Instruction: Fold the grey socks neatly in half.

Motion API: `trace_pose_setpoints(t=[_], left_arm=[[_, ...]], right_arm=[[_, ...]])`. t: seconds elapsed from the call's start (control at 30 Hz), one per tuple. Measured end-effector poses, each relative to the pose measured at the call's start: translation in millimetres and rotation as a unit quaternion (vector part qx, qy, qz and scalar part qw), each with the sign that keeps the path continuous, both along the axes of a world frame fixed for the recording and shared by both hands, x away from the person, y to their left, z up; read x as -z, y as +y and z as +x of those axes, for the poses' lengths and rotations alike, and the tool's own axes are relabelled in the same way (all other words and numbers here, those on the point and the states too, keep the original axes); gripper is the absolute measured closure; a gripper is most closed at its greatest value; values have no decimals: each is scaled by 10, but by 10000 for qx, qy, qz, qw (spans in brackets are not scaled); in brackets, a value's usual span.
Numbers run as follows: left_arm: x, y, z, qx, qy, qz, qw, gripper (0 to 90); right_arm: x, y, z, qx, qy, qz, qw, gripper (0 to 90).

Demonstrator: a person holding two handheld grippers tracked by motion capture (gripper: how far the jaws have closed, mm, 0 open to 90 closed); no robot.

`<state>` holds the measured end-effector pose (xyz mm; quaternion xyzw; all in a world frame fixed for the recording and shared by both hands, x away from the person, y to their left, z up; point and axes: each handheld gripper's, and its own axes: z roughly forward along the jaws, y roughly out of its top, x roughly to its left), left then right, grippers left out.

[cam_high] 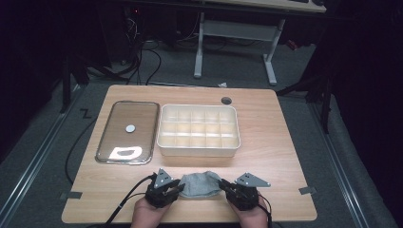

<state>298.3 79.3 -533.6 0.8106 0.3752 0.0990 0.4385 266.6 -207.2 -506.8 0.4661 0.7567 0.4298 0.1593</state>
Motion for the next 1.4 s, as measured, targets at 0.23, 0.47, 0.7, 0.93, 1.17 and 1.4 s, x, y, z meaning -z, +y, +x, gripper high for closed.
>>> trace_pose_setpoints(t=[0.23, 0.47, 0.7, 0.93, 1.17, 1.4], left_arm=[[-3, 29, 5, -84, -34, -176, 9998, 839], [-11, 39, -18, -131, -160, -220, 9995, 837], [-8, 32, -40, 3, -98, -229, 9997, 823], [-72, 70, -86, 276, 76, -368, 9989, 734], [-140, 373, -126, -59, -174, 112, 9998, 840], [-5, 210, -121, 215, 63, 367, 9991, 872]], right_arm=[[-114, 108, 57, 38, -85, -396, 9992, 855], [-232, 262, 66, 14, -243, -752, 9969, 854], [-317, 447, 79, 60, -335, -910, 9953, 856], [-429, 600, 134, 0, -530, -1096, 9926, 858], [-346, 629, 129, -13, -461, -1221, 9914, 858], [-374, 682, 115, -58, -518, -1243, 9909, 858]])
